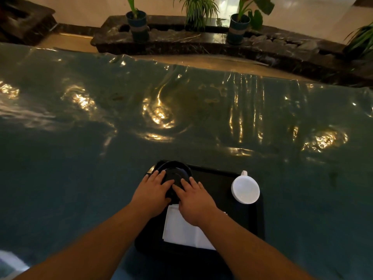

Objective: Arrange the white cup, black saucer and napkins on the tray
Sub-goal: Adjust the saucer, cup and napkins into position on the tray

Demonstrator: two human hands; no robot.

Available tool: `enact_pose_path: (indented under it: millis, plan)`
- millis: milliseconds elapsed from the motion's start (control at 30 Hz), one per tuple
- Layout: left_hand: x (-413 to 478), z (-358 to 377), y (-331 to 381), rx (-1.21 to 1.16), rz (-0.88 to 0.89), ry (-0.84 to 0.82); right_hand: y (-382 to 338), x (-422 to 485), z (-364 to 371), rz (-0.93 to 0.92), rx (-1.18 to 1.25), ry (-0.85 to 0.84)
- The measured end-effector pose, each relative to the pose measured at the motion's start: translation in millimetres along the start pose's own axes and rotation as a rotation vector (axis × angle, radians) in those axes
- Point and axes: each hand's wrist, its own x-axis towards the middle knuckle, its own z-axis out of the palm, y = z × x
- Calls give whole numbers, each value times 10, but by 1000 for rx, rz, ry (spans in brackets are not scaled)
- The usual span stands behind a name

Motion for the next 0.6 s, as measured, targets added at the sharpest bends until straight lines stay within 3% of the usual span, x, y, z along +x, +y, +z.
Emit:
enact_pose_path:
  millis: [267, 600]
  plan:
    - [173, 15, -17, 59, 32, -35, 89, 126, 43, -9, 5, -9]
    - [301, 65, -33, -73, 43, -106, 149, 248, 1, -40, 12, -45]
